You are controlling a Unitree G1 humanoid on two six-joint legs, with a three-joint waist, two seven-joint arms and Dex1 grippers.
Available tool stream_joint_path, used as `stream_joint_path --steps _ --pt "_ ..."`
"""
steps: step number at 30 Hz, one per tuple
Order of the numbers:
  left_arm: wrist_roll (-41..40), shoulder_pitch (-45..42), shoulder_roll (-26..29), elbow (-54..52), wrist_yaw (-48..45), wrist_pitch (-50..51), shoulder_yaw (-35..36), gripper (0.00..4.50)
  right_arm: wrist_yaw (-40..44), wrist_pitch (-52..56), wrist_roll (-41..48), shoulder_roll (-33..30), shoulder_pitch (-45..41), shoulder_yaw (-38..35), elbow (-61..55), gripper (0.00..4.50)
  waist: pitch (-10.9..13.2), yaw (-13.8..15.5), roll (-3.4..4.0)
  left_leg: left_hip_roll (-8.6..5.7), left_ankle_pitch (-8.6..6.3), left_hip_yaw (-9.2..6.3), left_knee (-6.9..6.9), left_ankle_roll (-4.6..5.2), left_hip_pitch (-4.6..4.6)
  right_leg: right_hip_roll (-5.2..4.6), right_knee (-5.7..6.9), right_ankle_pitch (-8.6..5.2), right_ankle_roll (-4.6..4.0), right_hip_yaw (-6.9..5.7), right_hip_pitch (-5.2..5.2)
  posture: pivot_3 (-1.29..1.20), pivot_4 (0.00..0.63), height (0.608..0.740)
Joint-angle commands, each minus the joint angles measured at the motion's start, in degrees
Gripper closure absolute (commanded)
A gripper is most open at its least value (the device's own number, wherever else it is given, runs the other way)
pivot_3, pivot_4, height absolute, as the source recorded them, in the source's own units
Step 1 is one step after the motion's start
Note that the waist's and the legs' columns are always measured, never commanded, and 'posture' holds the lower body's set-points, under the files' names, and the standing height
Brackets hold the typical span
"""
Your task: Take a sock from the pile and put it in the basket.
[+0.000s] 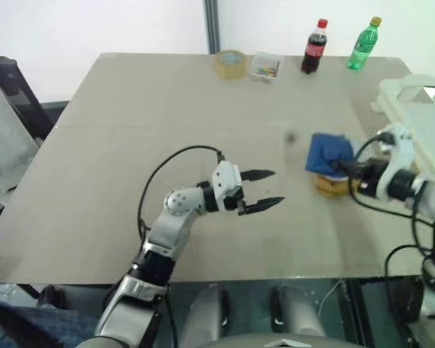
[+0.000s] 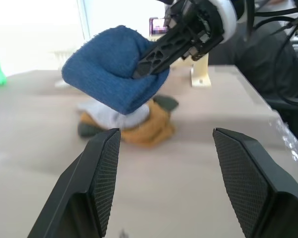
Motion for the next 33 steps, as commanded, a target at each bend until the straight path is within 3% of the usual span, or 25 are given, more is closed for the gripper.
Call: stream_joint_path --steps 1,6,12,21,31,33 --pt "-1.6 -3.8 -4.1 1.1 3.4 0.2 1.7 1.31 -6.1 0.4 4.0 -6.2 -4.8 -5.2 8.0 4.45 0.0 0.1 -0.01 -0.02 0.00 0.01 0.00 0.00 0.00 0.01 0.00 0.00 0.00 0.02 0.00 0.00 0.150 0.740" --pt "-1.3 -7.8 -7.8 3.7 4.5 0.7 1.9 1.31 -16.7 0.4 -4.4 -6.8 -16.6 -14.3 22.4 4.45 0.0 -0.3 0.01 0.01 0.00 0.07 0.03 0.00 0.04 0.08 0.03 0.01 0.02 0.09 0.00 0.00 0.150 0.740" --pt "-1.8 -9.3 -9.3 4.6 4.9 2.1 2.6 1.31 -19.7 -7.4 -12.1 -9.2 -23.4 -19.9 35.4 4.45 0.0 -0.3 0.02 0.03 0.00 0.11 0.02 0.00 0.02 0.11 0.02 0.01 0.03 0.12 -0.02 0.00 0.150 0.740" --pt "-1.8 -9.8 -10.0 4.6 6.3 3.2 3.1 1.31 -23.8 -27.2 -16.3 -13.3 -26.2 -26.3 58.5 4.45 0.0 -0.2 0.03 0.02 0.00 0.23 0.03 0.00 0.04 0.11 0.02 0.01 0.04 0.21 -0.02 0.00 0.150 0.740" --pt "-1.7 -9.4 -11.8 4.8 7.9 3.9 3.0 1.31 -24.2 -35.5 -14.7 -15.3 -24.5 -26.8 68.6 0.20 0.0 -0.5 0.07 0.02 0.01 0.28 0.03 0.00 0.07 0.12 0.02 0.02 0.05 0.28 -0.02 0.00 0.150 0.740" --pt "-1.5 -9.5 -11.8 5.0 7.8 3.9 3.0 1.31 -24.1 -35.2 -14.2 -15.6 -24.5 -26.1 68.6 0.03 0.0 -0.5 0.07 0.02 0.01 0.28 0.03 0.00 0.08 0.13 0.01 0.02 0.05 0.28 0.00 0.00 0.150 0.740"
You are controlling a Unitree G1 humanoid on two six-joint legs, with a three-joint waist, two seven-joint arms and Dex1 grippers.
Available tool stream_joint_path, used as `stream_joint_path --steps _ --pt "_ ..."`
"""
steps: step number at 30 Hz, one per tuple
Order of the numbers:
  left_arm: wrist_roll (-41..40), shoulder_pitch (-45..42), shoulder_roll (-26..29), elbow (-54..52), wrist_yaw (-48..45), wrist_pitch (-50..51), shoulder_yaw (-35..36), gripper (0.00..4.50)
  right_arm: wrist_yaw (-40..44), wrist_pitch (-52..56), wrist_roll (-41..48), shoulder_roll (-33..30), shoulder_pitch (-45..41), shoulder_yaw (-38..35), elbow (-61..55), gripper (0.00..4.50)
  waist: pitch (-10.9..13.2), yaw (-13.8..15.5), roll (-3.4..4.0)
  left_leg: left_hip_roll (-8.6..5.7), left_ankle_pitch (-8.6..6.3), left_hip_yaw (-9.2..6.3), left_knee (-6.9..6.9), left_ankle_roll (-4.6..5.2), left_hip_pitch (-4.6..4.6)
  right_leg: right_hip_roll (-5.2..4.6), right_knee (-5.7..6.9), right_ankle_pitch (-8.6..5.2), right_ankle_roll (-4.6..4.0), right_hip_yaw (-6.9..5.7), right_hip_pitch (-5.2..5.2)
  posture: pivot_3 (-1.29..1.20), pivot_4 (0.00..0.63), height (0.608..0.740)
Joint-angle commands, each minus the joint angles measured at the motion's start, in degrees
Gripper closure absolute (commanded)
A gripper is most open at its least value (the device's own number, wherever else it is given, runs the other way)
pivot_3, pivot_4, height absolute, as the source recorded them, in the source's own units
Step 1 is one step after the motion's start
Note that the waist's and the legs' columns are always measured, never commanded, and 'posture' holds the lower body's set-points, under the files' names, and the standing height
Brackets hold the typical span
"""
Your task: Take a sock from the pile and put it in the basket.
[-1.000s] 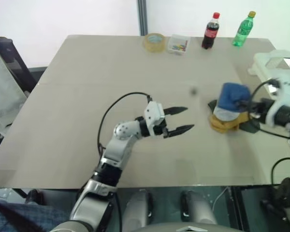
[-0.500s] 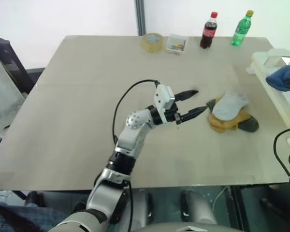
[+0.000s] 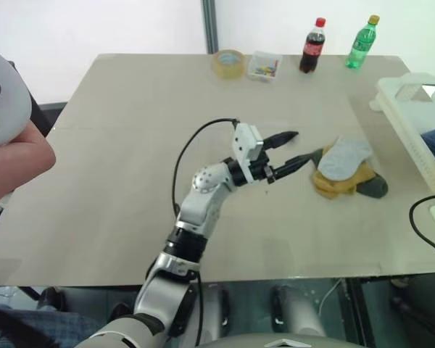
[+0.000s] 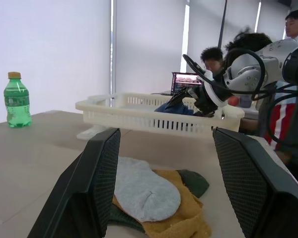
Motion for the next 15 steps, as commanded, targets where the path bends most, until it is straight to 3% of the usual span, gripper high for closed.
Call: stream_joint_path --steps 1,7,15 --pt "-0.1 -1.0 -0.5 -0.3 0.0 -0.3 -0.2 1.31 0.1 0.4 1.5 -2.4 -0.1 0.8 -1.2 0.03 0.0 0.0 0.01 0.00 0.00 0.01 0.00 0.00 0.00 0.00 0.00 0.00 0.00 0.01 0.00 0.00 0.150 0.740" --pt "-0.1 -0.7 -0.3 -0.1 -0.3 -0.2 -0.3 1.31 -2.6 7.9 2.3 -1.7 0.8 3.0 -10.1 0.03 0.0 0.0 0.06 0.01 0.00 0.00 0.00 0.00 0.01 0.01 0.02 0.00 0.00 0.03 -0.01 0.00 0.150 0.740" --pt "0.2 -0.8 -0.4 0.1 -0.1 -0.6 -0.3 1.31 -6.2 23.8 4.9 1.7 2.3 -0.3 -29.0 0.03 -0.1 0.2 0.12 0.03 0.00 -0.02 0.02 0.00 0.01 0.01 0.06 0.00 0.01 0.02 -0.01 0.00 0.150 0.740"
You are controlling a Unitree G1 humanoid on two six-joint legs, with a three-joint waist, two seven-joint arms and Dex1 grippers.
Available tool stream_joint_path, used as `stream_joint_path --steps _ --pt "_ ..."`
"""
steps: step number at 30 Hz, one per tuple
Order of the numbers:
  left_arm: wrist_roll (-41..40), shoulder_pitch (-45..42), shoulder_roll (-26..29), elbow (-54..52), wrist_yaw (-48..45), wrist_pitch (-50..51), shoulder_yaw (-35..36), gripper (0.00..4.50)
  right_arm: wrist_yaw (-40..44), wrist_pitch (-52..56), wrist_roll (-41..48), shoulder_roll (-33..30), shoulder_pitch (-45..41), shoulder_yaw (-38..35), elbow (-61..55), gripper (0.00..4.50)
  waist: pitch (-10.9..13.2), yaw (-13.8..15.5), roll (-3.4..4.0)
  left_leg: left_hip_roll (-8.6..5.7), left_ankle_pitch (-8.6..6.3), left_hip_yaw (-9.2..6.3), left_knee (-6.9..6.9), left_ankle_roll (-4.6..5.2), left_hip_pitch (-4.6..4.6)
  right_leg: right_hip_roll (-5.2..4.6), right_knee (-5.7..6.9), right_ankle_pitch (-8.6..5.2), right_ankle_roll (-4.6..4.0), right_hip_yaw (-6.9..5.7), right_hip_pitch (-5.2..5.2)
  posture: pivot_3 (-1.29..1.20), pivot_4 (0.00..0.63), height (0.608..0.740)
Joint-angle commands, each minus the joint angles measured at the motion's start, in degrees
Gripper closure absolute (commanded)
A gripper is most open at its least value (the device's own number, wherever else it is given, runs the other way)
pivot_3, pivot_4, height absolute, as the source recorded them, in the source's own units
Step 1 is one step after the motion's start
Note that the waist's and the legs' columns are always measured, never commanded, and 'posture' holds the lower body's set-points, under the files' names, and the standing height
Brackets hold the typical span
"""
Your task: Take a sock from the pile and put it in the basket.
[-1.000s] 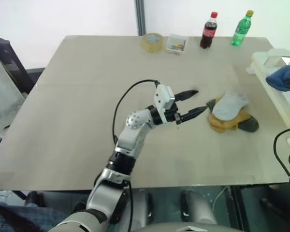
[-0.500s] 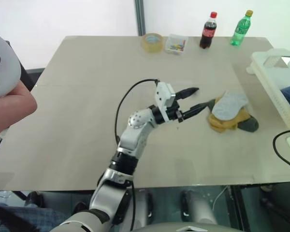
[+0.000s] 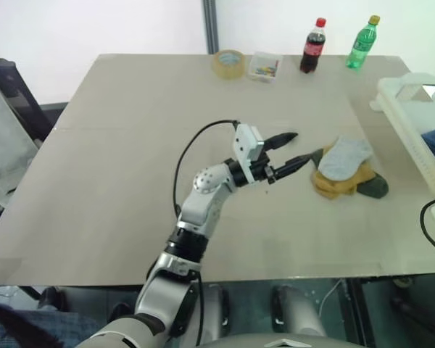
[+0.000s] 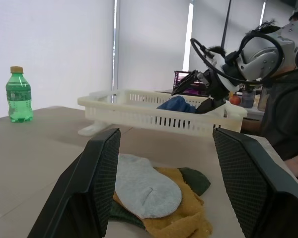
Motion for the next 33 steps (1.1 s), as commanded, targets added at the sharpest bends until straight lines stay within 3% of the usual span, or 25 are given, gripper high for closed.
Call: stream_joint_path --steps 1,4,7,10,13,15,18,21,25,28,33 --pt "0.0 -0.8 -0.4 -0.8 0.0 -0.5 -0.3 1.31 -0.2 7.1 1.7 0.3 0.1 -1.7 -10.6 0.03 0.0 0.0 0.04 0.00 0.00 0.00 0.01 0.00 0.00 0.00 0.01 0.00 0.00 0.00 0.00 0.00 0.150 0.740" --pt "0.1 -0.7 -0.4 -0.9 -0.1 -0.4 -0.4 1.31 0.1 14.7 3.4 4.1 -3.7 -4.1 -17.7 0.03 0.0 0.0 0.07 0.01 0.00 -0.02 0.03 0.00 0.00 0.00 0.03 0.00 0.00 -0.01 0.00 0.00 0.150 0.740" --pt "0.1 -0.2 -0.1 -1.5 -0.1 0.0 -0.6 1.31 1.9 16.5 9.5 9.2 -3.3 0.5 -26.4 0.03 -0.1 -0.4 0.14 0.03 0.00 0.02 0.06 0.01 0.04 0.03 0.08 0.01 0.00 0.04 0.00 0.00 0.150 0.740" --pt "0.3 0.5 0.9 -2.3 0.4 0.4 -0.2 1.31 9.5 16.4 14.1 12.1 3.8 8.3 -37.5 0.03 -0.1 0.0 0.15 0.07 0.00 -0.07 0.08 0.00 0.03 0.11 0.15 0.01 0.00 -0.01 0.00 0.00 0.150 0.740" --pt "1.0 2.2 2.8 -3.6 1.2 0.3 0.4 1.31 20.7 15.5 19.3 10.7 16.2 15.8 -47.8 0.03 -0.1 0.4 0.16 0.08 0.00 -0.29 0.10 0.00 -0.07 0.11 0.06 0.00 0.00 -0.19 0.05 0.00 0.150 0.740" --pt "0.8 4.4 4.7 -6.0 1.8 1.4 1.1 1.31 29.2 10.0 20.1 9.0 26.5 19.0 -53.0 0.03 -0.1 0.9 0.22 0.05 0.00 -0.21 0.13 0.00 -0.12 0.08 0.04 0.01 0.00 -0.12 0.02 0.00 0.150 0.740" --pt "-0.2 11.7 8.9 -13.8 3.1 5.3 2.5 1.31 45.2 -6.4 14.8 7.2 45.4 26.8 -60.7 0.03 -0.2 1.1 -0.01 0.06 -0.10 -0.43 0.32 0.12 -0.05 0.04 -0.04 -0.08 0.14 -0.24 0.28 0.00 0.150 0.740" --pt "-2.3 18.5 12.2 -21.2 4.3 9.5 3.9 1.31 54.1 -18.3 9.1 4.9 55.0 31.6 -60.6 0.03 -0.3 0.4 0.12 0.06 -0.12 -0.31 0.34 0.13 0.03 0.03 0.07 -0.10 0.17 -0.05 0.22 0.00 0.150 0.740" --pt "-2.2 29.1 17.7 -29.3 6.8 12.0 7.4 1.31 63.0 -33.2 1.2 2.4 61.1 34.6 -55.0 0.03 -0.2 -0.5 0.10 0.12 -0.11 -0.22 0.65 0.16 0.16 0.01 0.15 -0.09 0.16 0.00 0.35 0.00 0.150 0.740" --pt "-1.2 34.6 20.2 -33.1 9.5 12.3 10.3 1.31 68.4 -38.3 0.3 1.0 63.3 34.6 -52.6 0.03 -0.2 -0.3 0.01 0.24 -0.12 -0.21 0.66 0.14 1.06 0.00 0.13 -0.30 0.20 -0.02 1.16 0.00 0.150 0.740" --pt "-8.2 42.6 23.0 -39.2 12.4 19.4 18.5 1.31 75.5 -46.1 -1.0 0.1 65.6 33.3 -48.6 0.03 -0.2 -0.2 0.02 0.26 -0.12 -0.20 0.64 0.12 0.99 -0.11 0.12 -0.24 0.10 0.00 1.12 0.00 0.150 0.740"
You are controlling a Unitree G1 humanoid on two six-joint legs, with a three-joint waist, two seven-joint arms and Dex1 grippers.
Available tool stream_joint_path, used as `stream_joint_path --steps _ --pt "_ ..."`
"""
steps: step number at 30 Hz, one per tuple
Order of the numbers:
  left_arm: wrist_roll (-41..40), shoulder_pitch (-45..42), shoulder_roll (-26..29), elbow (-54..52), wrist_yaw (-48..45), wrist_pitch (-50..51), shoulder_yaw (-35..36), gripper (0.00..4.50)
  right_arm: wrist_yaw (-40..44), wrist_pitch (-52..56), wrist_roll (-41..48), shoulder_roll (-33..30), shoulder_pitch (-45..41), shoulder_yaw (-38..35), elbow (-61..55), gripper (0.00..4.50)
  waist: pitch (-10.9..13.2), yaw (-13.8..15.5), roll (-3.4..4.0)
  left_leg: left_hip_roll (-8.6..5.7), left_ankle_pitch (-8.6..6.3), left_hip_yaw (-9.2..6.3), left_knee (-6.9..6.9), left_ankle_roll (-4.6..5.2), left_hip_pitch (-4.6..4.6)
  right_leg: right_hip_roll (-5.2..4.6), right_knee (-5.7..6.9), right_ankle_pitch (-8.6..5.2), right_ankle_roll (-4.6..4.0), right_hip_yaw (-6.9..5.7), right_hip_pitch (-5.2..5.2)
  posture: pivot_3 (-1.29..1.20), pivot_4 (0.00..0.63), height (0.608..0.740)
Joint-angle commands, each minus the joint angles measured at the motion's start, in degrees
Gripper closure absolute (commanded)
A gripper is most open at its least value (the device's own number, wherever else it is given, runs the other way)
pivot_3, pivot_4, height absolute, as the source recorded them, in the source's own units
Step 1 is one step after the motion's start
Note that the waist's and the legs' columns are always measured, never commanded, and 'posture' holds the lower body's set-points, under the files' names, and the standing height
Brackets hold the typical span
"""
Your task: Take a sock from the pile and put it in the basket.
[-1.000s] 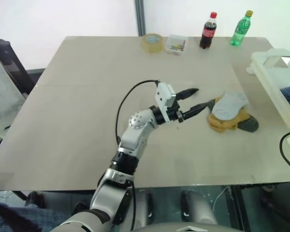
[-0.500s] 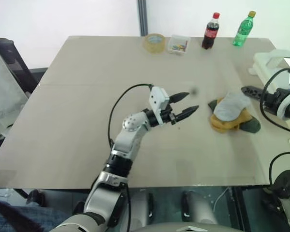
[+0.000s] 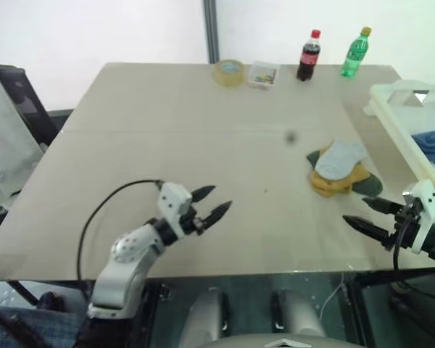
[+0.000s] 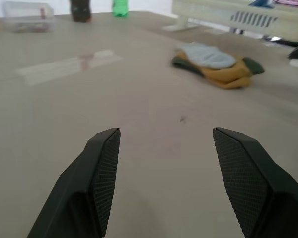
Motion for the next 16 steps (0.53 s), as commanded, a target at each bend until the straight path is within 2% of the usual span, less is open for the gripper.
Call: stream_joint_path --steps 1,7,16 --pt "-6.1 3.2 1.5 -6.3 2.0 4.8 6.2 1.31 5.8 -7.6 -1.7 -1.5 1.3 -1.8 2.2 0.03 0.0 0.1 -0.03 -0.01 0.00 -0.01 -0.01 0.01 -0.06 0.00 -0.03 0.10 -0.16 -0.01 -0.05 0.00 0.150 0.740" --pt "-9.2 7.9 4.1 -10.7 3.6 8.7 9.9 1.31 9.7 -12.7 -3.4 -2.9 1.4 -1.8 6.5 0.03 0.0 0.6 -0.03 -0.06 -0.04 0.01 -0.07 0.06 -0.08 0.00 -0.10 0.09 -0.18 -0.01 -0.05 0.00 0.150 0.740" --pt "-9.5 9.9 6.3 -12.4 2.7 8.3 9.8 1.31 10.4 -12.7 -3.6 -3.3 2.7 -1.8 7.0 0.03 0.0 1.2 -0.03 -0.04 -0.04 0.05 -0.05 0.05 -0.06 -0.01 -0.10 0.09 -0.18 0.01 -0.07 0.00 0.150 0.740"
